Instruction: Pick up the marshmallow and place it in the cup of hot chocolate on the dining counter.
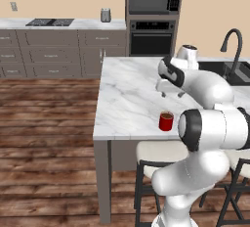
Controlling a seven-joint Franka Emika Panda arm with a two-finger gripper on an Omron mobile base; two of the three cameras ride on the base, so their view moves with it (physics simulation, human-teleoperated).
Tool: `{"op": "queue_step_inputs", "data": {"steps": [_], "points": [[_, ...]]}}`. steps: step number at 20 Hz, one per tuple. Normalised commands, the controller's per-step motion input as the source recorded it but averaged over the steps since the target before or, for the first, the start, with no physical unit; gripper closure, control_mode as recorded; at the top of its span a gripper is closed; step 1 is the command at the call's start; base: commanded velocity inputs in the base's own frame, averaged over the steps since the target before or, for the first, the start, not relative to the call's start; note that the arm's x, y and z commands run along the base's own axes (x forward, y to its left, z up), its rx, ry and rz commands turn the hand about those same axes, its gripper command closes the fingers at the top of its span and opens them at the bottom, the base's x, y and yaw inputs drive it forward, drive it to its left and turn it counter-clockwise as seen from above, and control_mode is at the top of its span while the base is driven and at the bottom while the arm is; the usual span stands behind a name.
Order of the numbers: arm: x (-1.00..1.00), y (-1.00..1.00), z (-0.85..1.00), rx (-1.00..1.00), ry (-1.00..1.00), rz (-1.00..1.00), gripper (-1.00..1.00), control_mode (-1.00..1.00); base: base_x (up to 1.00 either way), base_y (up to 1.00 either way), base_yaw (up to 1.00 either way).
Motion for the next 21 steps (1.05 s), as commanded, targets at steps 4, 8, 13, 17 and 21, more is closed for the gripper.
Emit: {"op": "queue_step_inputs", "data": {"steps": [4, 8, 13, 17, 21], "points": [[-0.61, 0.14, 0.62, 0.0, -0.25, 0.0, -1.0, -1.0, 0.0, 0.0, 0.0], [-0.67, 0.19, 0.61, 0.0, -0.28, 0.0, -1.0, -1.0, 0.0, 0.0, 0.0], [-0.57, 0.1, 0.75, 0.0, -0.25, -0.01, -1.0, -1.0, 0.0, 0.0, 0.0], [-0.71, 0.32, 0.47, 0.0, -0.26, 0.0, -1.0, -1.0, 0.0, 0.0, 0.0], [-0.64, 0.24, 0.43, 0.0, -0.25, 0.0, -1.0, -1.0, 0.0, 0.0, 0.0]]}}
